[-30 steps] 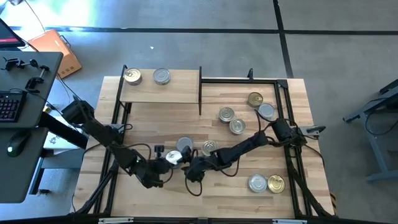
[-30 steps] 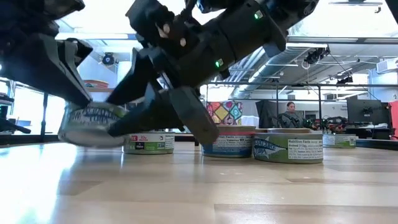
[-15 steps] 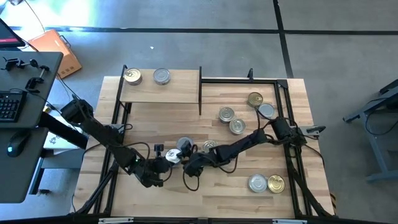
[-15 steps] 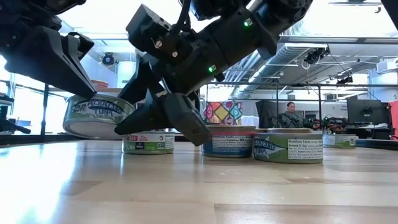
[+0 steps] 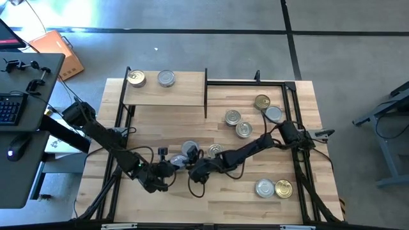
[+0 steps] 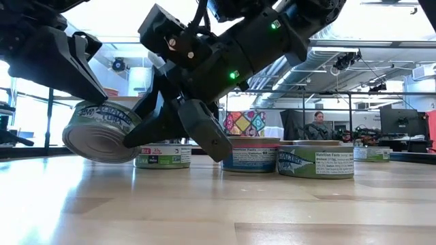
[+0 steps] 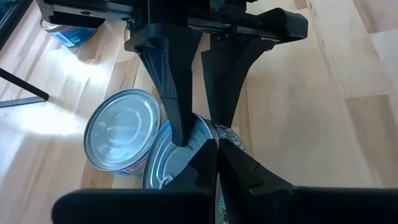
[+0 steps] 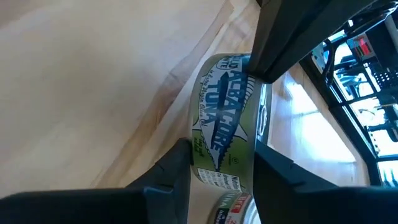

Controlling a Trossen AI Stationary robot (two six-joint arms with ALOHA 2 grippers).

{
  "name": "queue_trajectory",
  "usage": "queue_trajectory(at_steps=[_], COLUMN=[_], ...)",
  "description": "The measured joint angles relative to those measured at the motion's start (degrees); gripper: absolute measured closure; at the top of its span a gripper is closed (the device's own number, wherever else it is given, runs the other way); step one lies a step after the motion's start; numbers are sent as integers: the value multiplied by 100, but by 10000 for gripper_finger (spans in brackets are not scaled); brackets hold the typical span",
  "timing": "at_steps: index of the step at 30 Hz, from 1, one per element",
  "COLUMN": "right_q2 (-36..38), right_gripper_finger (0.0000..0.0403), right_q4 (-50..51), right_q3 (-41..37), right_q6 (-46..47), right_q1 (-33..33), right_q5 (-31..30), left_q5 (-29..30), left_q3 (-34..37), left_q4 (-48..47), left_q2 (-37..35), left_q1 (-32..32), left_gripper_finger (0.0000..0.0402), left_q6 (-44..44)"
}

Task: Stack canned seafood by type on shelf
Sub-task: Put the green blue tuna can on the shelf

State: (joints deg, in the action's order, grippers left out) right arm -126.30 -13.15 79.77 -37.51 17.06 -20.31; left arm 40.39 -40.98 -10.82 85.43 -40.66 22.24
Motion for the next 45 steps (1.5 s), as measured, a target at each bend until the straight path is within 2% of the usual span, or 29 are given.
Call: queue_trajectory(at_steps=[3, 6, 17, 22, 28, 38, 42, 45], right_q2=[-2, -2, -2, -2, -2, -2, 5, 99], right_gripper_finger=[290, 287, 283, 283, 282, 280, 268, 241], right_q4=[-4, 4, -52, -51, -37, -28, 19, 183], right_q3=[0, 0, 9, 9, 11, 9, 11, 12], right_q6=[262, 506, 831, 1084, 1264, 1277, 1375, 1601], right_q1=[1, -8, -45, -148, -190, -177, -153, -136], right_q5=[-8, -7, -36, 185, 233, 281, 180, -72], left_q5=[3, 18, 64, 468, 884, 925, 929, 1076], left_q3=[-6, -6, -6, -4, 1, 1, 1, 1], left_q4=[-101, -162, -158, -136, -120, 115, 100, 121], left_q2=[-4, -4, 66, 483, 928, 940, 940, 933], left_q1=[0, -70, -187, -131, -122, -96, -96, -129], left_gripper_finger=[394, 368, 194, 156, 170, 282, 282, 282], left_q6=[-41, -386, -1138, -1582, -1546, -1431, -1359, -1289])
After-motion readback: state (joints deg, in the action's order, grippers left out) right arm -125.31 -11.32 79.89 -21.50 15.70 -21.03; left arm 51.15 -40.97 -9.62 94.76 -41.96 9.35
